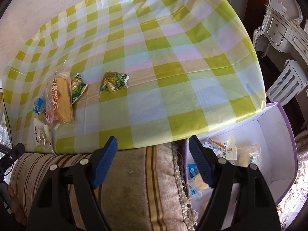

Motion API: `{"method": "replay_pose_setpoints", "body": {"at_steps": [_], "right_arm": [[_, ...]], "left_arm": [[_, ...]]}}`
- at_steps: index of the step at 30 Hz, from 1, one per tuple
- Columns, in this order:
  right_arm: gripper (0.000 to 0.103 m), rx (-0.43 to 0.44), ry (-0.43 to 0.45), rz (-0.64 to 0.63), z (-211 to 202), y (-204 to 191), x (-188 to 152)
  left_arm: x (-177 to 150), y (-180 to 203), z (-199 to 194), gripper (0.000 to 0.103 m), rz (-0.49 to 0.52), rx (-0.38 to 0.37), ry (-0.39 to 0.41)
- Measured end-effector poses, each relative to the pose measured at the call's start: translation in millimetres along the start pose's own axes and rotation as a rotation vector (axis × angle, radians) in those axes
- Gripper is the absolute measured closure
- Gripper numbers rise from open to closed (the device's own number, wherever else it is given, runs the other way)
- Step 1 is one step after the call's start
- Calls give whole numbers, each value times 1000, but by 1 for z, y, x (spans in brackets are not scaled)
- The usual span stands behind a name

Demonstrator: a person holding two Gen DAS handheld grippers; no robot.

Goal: Organize snacks
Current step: 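Grasp the white red-logo packet with left tool while right tool grasps the tiger-stripe bread pack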

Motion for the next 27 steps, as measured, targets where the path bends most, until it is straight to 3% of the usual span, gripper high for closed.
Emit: {"method": "replay_pose_setpoints", "body": {"at_steps": [5,18,24,27], "right_arm": [[26,53,1,-35,6,-31,5],[26,124,41,-105,19,-87,23],[26,157,63,-139,22,-114,32],[25,166,74,-161,23,-128,37]], "left_arm": [[7,-20,6,30,-46,3,-22],[26,-4,48,33,59,-54,-109],[26,-1,63,54,69,-89,-150],[25,1,67,74,73,-103,-163]]}}
Point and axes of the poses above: each gripper's, at about its wrist camera, not at the fingertips, and z roughly the way its jaws point, y to its right, x to its top, the point moved 4 cm from there along z, roughly the way its jaws point, and after that the axes turned 4 degrees about -y, right-handed, at the moved point
